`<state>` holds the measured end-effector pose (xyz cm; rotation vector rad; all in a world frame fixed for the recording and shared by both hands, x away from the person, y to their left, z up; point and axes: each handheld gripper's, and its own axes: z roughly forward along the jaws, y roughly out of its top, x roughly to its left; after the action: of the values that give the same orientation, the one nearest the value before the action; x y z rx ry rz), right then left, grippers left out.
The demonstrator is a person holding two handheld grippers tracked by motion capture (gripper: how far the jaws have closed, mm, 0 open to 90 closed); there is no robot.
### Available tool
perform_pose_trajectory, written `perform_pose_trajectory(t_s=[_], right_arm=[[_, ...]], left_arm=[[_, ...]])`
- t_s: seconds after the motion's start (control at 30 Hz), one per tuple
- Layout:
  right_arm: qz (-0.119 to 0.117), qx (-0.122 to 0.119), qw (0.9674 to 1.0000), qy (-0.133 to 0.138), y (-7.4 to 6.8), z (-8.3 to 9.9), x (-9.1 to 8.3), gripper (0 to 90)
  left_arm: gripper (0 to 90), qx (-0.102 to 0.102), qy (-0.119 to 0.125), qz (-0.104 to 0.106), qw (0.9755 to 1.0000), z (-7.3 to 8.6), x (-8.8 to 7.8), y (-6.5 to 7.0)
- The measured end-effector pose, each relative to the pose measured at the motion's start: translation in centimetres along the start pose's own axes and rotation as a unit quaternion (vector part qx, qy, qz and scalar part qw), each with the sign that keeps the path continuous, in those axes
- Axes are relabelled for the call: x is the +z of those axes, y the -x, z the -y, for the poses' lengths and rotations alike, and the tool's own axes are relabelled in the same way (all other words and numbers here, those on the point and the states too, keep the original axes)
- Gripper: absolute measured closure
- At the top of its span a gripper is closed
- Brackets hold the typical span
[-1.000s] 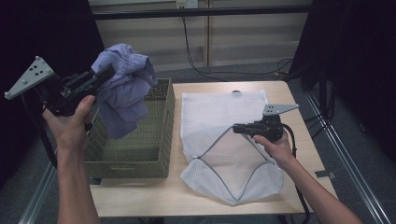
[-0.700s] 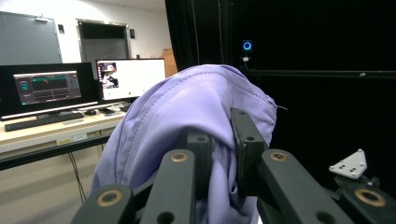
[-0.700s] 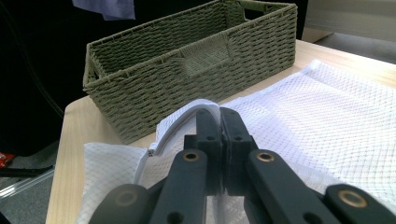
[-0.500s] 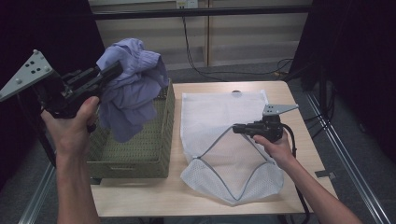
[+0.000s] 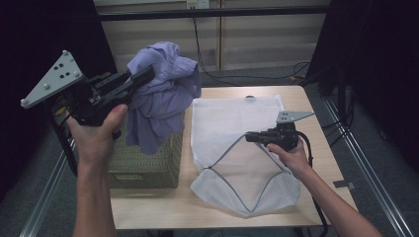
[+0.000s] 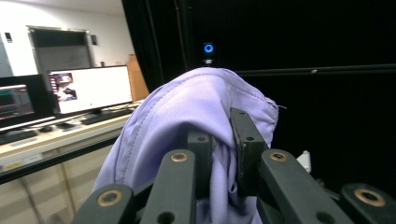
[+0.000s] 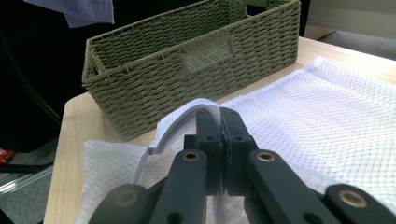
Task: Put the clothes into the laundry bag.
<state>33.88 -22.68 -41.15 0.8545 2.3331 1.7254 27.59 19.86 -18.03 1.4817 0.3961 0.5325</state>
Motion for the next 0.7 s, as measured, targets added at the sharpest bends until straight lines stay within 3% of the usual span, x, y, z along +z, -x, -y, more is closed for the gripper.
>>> perform_pose_trajectory(t_s=[0.3,0.47,0.7], right_arm=[[-0.001,-0.002,1.0,0.002,-0.1,-0.1,-0.1,88.4],[-0.001,-0.003,1.0,0.001,-0.1,-0.1,0.0,88.4],[0.0,-0.002,1.0,0.0,0.0,0.0,0.2,88.4]], left_arm=[[82.4,0.014,0.005,0.032,0.9994,-0.3,1.5,2.5],[83.9,0.019,-0.005,0.036,0.9992,-0.2,2.4,2.8],[84.1,0.017,-0.003,0.061,0.998,-0.5,4.2,3.7]])
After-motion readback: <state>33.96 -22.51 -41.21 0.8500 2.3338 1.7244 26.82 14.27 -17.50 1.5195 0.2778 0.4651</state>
